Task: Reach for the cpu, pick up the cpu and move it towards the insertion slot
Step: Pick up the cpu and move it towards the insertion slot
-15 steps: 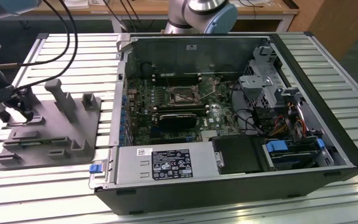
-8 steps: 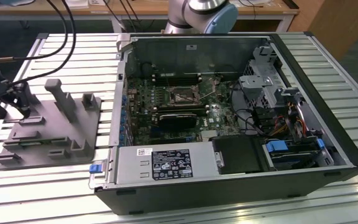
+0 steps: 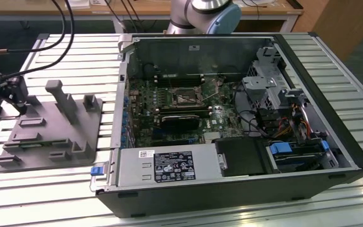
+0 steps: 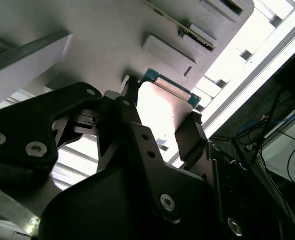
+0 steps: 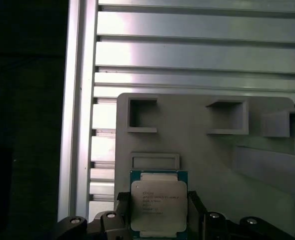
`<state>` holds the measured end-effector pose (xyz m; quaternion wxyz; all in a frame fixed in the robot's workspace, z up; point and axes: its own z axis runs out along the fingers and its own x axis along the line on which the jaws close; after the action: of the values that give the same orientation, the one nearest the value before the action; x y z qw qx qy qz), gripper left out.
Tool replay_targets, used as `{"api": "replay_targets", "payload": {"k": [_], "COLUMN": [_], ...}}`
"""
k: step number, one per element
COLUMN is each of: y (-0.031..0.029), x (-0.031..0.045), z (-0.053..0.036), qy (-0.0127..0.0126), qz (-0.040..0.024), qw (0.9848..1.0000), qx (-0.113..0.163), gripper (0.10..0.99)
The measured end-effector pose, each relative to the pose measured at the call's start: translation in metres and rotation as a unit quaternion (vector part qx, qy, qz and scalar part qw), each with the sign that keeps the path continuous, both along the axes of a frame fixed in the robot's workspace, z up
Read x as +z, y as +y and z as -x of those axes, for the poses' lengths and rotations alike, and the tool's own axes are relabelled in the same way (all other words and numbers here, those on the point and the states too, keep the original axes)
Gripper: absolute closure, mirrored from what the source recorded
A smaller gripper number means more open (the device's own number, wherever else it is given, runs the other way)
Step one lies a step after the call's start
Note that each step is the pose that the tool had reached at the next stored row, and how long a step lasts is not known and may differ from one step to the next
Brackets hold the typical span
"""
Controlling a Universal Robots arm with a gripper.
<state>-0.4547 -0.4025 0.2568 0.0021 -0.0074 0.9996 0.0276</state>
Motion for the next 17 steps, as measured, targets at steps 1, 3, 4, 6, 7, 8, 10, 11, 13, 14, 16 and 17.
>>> {"api": "replay_targets", "payload": {"k": [1,3,4,6,7,8,10,11,13,14,16,17], "y": [0.0,0.0,0.0,0.0,0.0,0.0,0.0,0.0,0.0,0.0,0.0,0.0], "x": [0.0021,0.006,0.0079,0.0117,0.0136,0.0156,0.0195,0.0214,0.0252,0.027,0.031,0.033], "z": [0.0,0.0,0.0,0.0,0.0,0.0,0.0,0.0,0.0,0.0,0.0,0.0], "qy": [0.0,0.0,0.0,0.0,0.0,0.0,0.0,0.0,0.0001,0.0,0.0,0.0], "qz": [0.0,0.0,0.0,0.0,0.0,0.0,0.0,0.0,0.0,0.0,0.0,0.0], "qw": [1.0,1.0,1.0,1.0,1.0,1.0,1.0,1.0,1.0,1.0,1.0,1.0], "qx": [0.0,0.0,0.0,0.0,0.0,0.0,0.0,0.0,0.0,0.0,0.0,0.0], "gripper": [0.545,0.545,0.545,0.545,0.545,0.545,0.545,0.545,0.545,0.545,0.545,0.545]}}
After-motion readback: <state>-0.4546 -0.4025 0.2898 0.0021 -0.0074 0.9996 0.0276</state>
